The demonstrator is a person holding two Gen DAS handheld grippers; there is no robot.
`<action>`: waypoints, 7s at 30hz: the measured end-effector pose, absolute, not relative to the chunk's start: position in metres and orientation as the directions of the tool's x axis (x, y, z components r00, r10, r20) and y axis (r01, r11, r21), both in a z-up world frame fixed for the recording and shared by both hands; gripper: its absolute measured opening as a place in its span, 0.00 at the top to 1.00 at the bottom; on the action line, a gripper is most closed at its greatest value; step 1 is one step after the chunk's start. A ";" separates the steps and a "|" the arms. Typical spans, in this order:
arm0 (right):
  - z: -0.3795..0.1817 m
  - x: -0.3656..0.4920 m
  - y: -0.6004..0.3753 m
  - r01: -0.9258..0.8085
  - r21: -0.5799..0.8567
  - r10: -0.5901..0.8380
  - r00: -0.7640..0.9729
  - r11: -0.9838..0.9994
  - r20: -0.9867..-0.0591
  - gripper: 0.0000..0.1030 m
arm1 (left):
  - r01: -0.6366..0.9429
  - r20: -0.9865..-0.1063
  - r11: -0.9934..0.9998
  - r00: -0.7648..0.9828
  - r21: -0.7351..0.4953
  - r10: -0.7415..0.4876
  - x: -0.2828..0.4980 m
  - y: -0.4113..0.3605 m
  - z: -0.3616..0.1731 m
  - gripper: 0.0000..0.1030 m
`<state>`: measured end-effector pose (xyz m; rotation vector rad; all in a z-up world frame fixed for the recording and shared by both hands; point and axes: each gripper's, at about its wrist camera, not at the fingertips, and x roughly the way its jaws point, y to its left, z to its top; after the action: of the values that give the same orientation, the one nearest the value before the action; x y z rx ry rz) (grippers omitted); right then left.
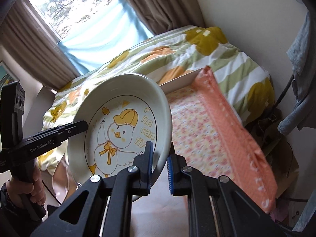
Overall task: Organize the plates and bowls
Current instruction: 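Lift the small duck plate with both grippers toward the plate stack, then lower the duck plate onto the plate stack and open both grippers, then move both grippers to the pink basin and close them on its rim, then carry the pink basin with both grippers onto the orange floral towel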
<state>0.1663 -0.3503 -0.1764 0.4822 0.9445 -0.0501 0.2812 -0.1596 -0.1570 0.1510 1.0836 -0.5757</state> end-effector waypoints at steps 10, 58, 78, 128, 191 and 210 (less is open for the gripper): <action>-0.194 0.128 -0.262 0.181 0.419 0.263 0.547 0.890 -0.795 0.88 | 0.404 -0.890 0.901 0.336 -0.159 -0.308 0.205 -0.049 -0.174 0.88; -0.269 0.138 -0.188 -0.170 0.215 0.269 0.440 0.962 -0.857 0.88 | 0.186 -0.884 0.958 0.452 0.221 0.116 0.139 -0.034 -0.281 0.83; -0.273 0.134 -0.171 -0.215 0.114 0.203 0.457 0.970 -0.866 0.88 | 0.192 -0.822 0.909 0.524 0.370 0.224 0.123 -0.044 -0.278 0.83; -0.286 0.282 -0.006 -0.509 0.347 0.449 0.090 0.788 -0.889 0.45 | -0.316 -0.883 0.898 0.447 -0.308 -0.146 0.185 0.165 -0.284 0.42; -0.279 0.143 -0.391 -0.023 0.278 0.255 0.477 0.960 -0.841 0.89 | 0.269 -0.917 0.946 0.302 -0.180 -0.260 0.177 -0.263 -0.289 0.88; -0.295 0.135 -0.398 -0.049 0.270 0.262 0.450 0.962 -0.854 0.88 | 0.255 -0.936 0.959 0.292 -0.124 -0.199 0.181 -0.267 -0.305 0.78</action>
<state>0.1351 -0.3978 -0.2951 0.2179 1.0894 0.1946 0.1807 -0.2669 -0.3051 0.0518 1.2387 -0.3023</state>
